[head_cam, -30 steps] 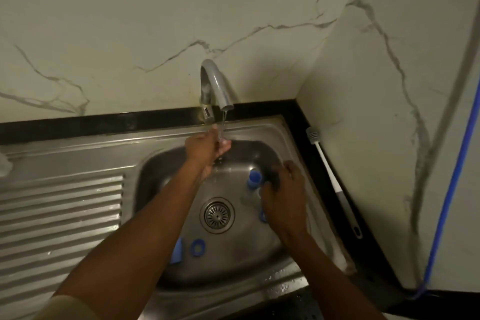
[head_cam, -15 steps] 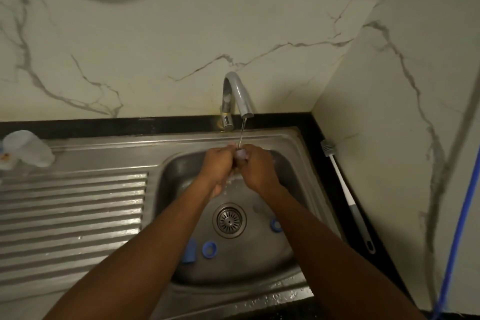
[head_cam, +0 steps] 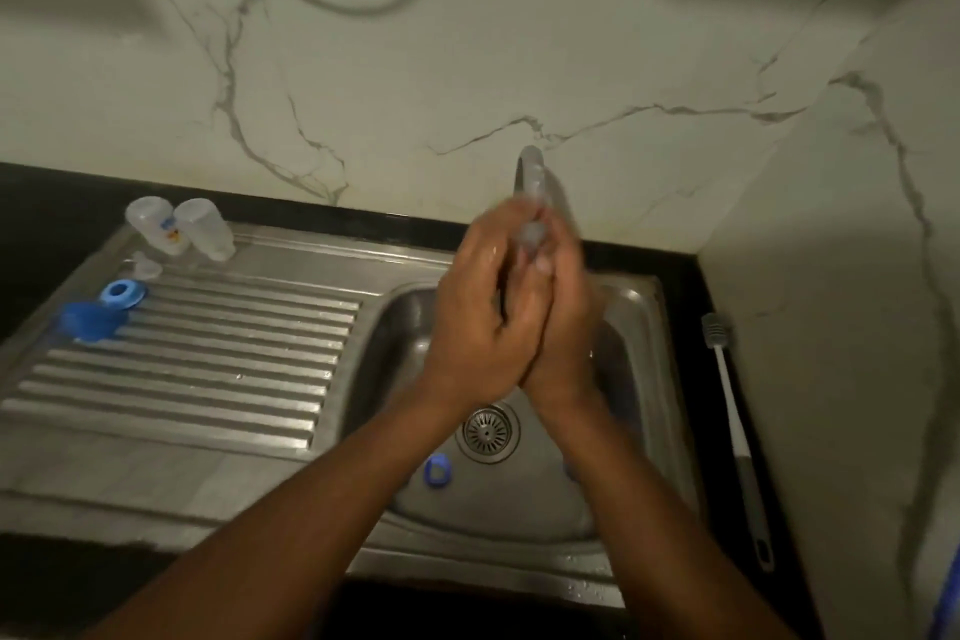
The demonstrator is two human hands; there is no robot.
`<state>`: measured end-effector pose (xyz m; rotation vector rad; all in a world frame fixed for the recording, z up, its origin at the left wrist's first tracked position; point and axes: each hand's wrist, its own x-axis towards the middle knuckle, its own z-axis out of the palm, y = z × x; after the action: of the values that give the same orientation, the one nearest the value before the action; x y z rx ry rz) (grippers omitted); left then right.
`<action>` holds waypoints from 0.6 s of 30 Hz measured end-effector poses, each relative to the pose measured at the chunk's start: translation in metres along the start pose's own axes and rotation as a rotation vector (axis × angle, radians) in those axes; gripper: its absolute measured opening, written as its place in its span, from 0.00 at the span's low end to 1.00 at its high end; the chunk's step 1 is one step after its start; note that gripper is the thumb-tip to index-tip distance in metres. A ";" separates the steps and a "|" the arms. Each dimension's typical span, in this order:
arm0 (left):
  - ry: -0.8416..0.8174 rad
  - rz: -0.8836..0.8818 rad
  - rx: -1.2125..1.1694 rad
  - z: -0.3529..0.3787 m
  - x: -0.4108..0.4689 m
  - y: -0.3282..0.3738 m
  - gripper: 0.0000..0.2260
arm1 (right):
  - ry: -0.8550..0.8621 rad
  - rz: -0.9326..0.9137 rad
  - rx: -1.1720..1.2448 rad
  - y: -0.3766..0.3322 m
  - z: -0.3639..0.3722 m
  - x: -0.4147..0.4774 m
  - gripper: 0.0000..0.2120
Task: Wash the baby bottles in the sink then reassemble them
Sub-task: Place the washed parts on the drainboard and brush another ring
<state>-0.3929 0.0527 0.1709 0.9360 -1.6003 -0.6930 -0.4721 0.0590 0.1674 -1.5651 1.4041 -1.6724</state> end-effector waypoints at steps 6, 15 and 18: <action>-0.510 -1.008 0.362 -0.005 -0.082 -0.089 0.28 | -0.775 0.800 -0.857 0.121 0.012 -0.067 0.07; 0.080 0.196 0.035 -0.026 -0.002 0.027 0.22 | -0.016 -0.112 0.016 -0.037 0.014 0.034 0.08; -0.166 -0.099 0.258 -0.025 -0.031 -0.042 0.18 | -0.156 0.304 -0.190 0.050 0.038 -0.021 0.16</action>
<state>-0.3573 0.0587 0.1254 1.1763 -1.8306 -0.6562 -0.4470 0.0440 0.1079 -1.4561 1.6601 -1.2457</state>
